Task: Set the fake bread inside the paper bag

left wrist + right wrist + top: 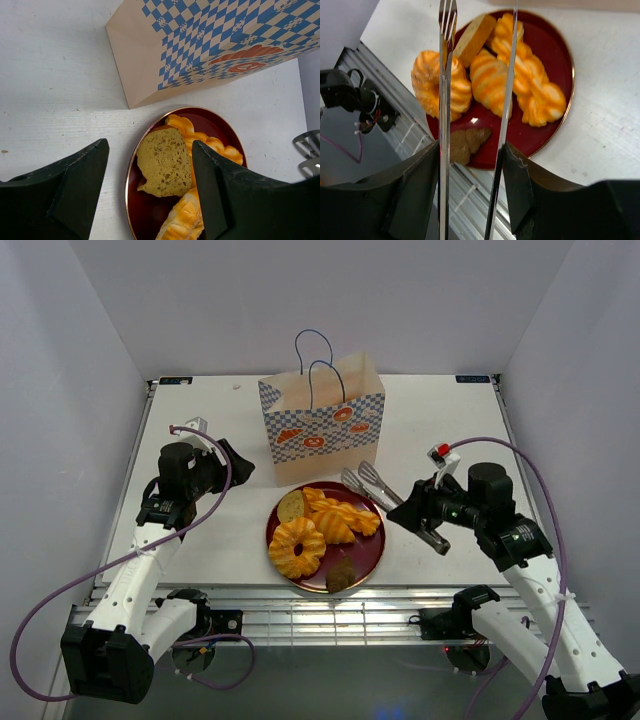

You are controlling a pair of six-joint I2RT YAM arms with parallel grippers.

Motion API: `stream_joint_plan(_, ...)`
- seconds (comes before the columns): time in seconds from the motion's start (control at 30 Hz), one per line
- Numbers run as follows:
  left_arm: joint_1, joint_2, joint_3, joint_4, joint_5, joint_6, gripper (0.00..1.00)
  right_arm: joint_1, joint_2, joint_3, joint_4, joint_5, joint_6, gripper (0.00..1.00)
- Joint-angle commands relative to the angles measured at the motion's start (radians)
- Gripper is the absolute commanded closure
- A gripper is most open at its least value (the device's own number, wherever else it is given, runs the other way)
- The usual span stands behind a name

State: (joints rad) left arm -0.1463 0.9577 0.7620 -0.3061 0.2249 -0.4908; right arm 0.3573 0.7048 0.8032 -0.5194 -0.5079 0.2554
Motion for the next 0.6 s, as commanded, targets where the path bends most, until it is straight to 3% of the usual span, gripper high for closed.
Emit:
stream_joint_plan(0.0,-0.004,-0.002,0.011,0.007,-0.006,0.015,0.22,0.032,-0.04,-0.065,0.022,-0.043,0.007,0.44)
stream_joint_plan(0.57,-0.004,-0.002,0.016,0.007,0.022,0.017,0.22,0.15,-0.016,-0.183,-0.042,0.031,-0.027,0.42)
